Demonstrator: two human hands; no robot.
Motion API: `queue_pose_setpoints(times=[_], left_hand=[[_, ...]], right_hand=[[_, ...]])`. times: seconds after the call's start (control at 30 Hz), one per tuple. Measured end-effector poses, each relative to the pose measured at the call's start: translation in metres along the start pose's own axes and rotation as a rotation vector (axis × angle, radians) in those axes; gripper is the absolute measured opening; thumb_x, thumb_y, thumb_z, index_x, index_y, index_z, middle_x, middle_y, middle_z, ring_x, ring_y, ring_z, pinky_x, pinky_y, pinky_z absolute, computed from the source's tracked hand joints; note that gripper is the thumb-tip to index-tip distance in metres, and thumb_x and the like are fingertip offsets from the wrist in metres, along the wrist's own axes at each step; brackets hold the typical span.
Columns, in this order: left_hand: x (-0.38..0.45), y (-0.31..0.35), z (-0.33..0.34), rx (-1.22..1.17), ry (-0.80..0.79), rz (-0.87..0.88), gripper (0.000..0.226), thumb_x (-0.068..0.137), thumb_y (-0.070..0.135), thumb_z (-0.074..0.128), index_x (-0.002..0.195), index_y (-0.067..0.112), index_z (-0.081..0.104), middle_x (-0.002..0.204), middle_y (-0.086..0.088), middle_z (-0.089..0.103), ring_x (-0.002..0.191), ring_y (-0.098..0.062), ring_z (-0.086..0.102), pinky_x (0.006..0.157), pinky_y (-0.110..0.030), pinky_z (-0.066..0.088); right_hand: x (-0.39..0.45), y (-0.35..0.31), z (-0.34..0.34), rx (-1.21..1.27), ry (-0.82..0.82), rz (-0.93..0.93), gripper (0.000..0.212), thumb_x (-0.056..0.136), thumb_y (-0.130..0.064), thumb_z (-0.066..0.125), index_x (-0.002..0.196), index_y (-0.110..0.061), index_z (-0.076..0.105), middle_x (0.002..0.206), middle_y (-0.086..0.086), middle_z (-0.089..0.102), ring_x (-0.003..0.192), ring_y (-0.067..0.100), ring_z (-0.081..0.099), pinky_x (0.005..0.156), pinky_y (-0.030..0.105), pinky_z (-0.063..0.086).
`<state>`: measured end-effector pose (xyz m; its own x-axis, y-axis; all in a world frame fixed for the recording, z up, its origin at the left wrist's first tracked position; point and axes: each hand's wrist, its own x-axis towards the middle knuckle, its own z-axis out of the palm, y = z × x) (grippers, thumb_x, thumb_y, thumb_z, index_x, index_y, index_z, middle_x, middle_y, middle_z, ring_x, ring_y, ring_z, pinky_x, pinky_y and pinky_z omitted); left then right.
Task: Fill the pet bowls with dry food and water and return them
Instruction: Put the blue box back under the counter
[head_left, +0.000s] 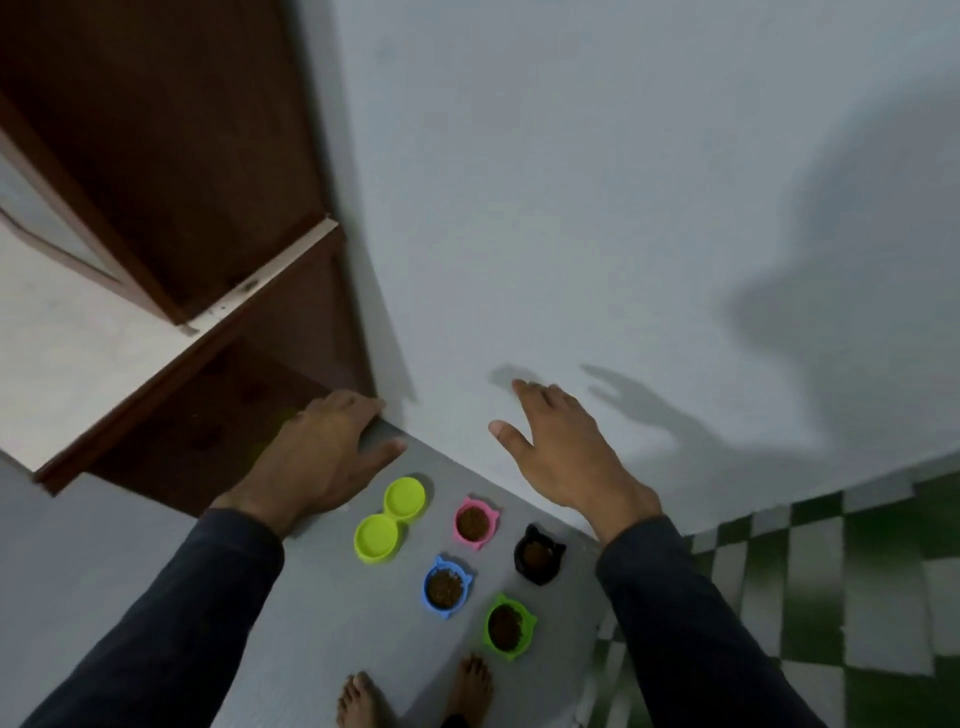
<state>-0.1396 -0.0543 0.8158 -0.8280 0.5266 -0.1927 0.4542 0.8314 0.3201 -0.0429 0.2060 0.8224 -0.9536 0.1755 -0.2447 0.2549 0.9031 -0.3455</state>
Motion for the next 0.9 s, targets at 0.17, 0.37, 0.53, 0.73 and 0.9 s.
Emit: queue_pose_setpoints(times=[0.17, 0.37, 0.53, 0.73, 0.9], left_hand=[[0.005, 0.033, -0.032, 0.006, 0.073, 0.093, 0.067, 0.095, 0.063, 0.058, 0.148, 0.023, 0.053, 0.15, -0.006, 0.052, 0.134, -0.029, 0.051, 0.113, -0.039, 0.041], [0.022, 0.068, -0.052, 0.014, 0.144, 0.204, 0.067, 0.096, 0.061, 0.057, 0.15, 0.02, 0.052, 0.149, -0.009, 0.052, 0.135, -0.031, 0.049, 0.114, -0.044, 0.041], [0.035, 0.093, -0.062, 0.04, 0.152, 0.329, 0.069, 0.098, 0.065, 0.045, 0.153, 0.022, 0.046, 0.152, -0.008, 0.049, 0.136, -0.03, 0.048, 0.114, -0.045, 0.04], [0.04, 0.113, -0.063, 0.089, 0.13, 0.496, 0.065, 0.102, 0.061, 0.038, 0.156, 0.025, 0.041, 0.157, -0.006, 0.044, 0.14, -0.029, 0.044, 0.114, -0.044, 0.04], [0.03, 0.125, -0.056, 0.126, 0.086, 0.681, 0.063, 0.103, 0.057, 0.04, 0.156, 0.023, 0.042, 0.157, -0.007, 0.045, 0.141, -0.029, 0.045, 0.114, -0.044, 0.039]], right_hand=[[-0.021, 0.008, -0.043, -0.003, 0.07, 0.015, 0.078, 0.099, -0.068, 0.029, 0.161, -0.024, 0.015, 0.168, 0.003, 0.02, 0.155, 0.025, 0.012, 0.126, 0.045, 0.015], [-0.04, 0.02, -0.072, -0.037, 0.139, 0.053, 0.079, 0.099, -0.07, 0.028, 0.162, -0.024, 0.014, 0.168, 0.002, 0.019, 0.155, 0.024, 0.012, 0.126, 0.046, 0.015], [-0.065, 0.024, -0.079, -0.029, 0.187, 0.14, 0.078, 0.099, -0.069, 0.027, 0.162, -0.025, 0.013, 0.168, 0.002, 0.019, 0.155, 0.024, 0.012, 0.126, 0.045, 0.015], [-0.107, 0.015, -0.073, -0.003, 0.285, 0.307, 0.077, 0.1, -0.066, 0.025, 0.162, -0.022, 0.014, 0.167, 0.005, 0.021, 0.155, 0.026, 0.014, 0.126, 0.045, 0.015], [-0.151, -0.003, -0.051, 0.03, 0.358, 0.478, 0.074, 0.102, -0.063, 0.026, 0.161, -0.02, 0.016, 0.167, 0.007, 0.023, 0.153, 0.027, 0.018, 0.125, 0.047, 0.018]])
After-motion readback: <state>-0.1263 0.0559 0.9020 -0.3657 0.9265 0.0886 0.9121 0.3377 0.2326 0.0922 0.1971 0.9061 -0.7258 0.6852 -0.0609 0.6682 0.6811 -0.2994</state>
